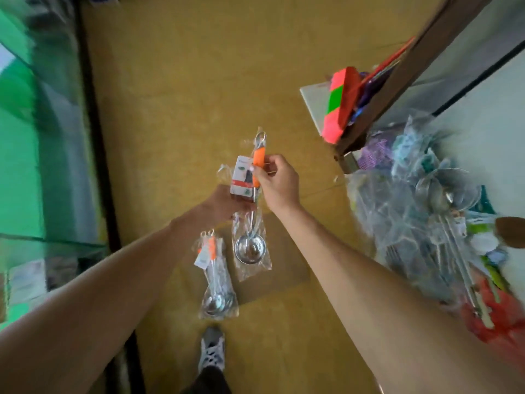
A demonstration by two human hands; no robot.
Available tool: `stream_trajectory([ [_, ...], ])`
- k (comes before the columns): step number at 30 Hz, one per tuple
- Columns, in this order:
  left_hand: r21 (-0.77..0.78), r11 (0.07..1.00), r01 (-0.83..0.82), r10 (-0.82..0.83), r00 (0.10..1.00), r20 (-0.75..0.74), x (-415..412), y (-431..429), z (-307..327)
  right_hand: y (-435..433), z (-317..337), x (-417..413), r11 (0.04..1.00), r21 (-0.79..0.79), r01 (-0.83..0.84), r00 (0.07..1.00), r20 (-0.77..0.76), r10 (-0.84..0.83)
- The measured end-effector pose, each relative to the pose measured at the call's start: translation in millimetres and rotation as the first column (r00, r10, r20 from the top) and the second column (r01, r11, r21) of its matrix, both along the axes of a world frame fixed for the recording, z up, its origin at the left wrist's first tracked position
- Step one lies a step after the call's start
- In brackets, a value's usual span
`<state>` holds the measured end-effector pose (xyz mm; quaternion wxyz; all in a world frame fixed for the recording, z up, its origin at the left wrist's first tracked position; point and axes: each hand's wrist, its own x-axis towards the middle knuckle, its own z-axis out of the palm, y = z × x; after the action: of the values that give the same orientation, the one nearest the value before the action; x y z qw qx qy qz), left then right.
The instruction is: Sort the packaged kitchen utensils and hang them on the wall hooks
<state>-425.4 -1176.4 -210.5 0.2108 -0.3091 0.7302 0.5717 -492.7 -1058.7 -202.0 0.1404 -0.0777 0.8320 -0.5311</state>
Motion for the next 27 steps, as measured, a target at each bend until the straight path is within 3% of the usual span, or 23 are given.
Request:
stream_trajectory([
  [12,0.072,0.985,-0.160,0.137,0.958,0.253,100,-99,-124,-113,-130,71,0.972,0.080,-0.219,0.943,0.272,0.191],
  [21,0.119,0.967,-0.225,0.166,0.913,0.372,166,-70,-248,-89,-265,130,0.967,0.214,-0.134,0.883,0.468,0.019],
  [27,0.031,0.920,-0.391,0.359,0.870,0.338,187,-43,-311,-70,-335,146,0.956,0.289,-0.046,0.865,0.491,-0.106],
])
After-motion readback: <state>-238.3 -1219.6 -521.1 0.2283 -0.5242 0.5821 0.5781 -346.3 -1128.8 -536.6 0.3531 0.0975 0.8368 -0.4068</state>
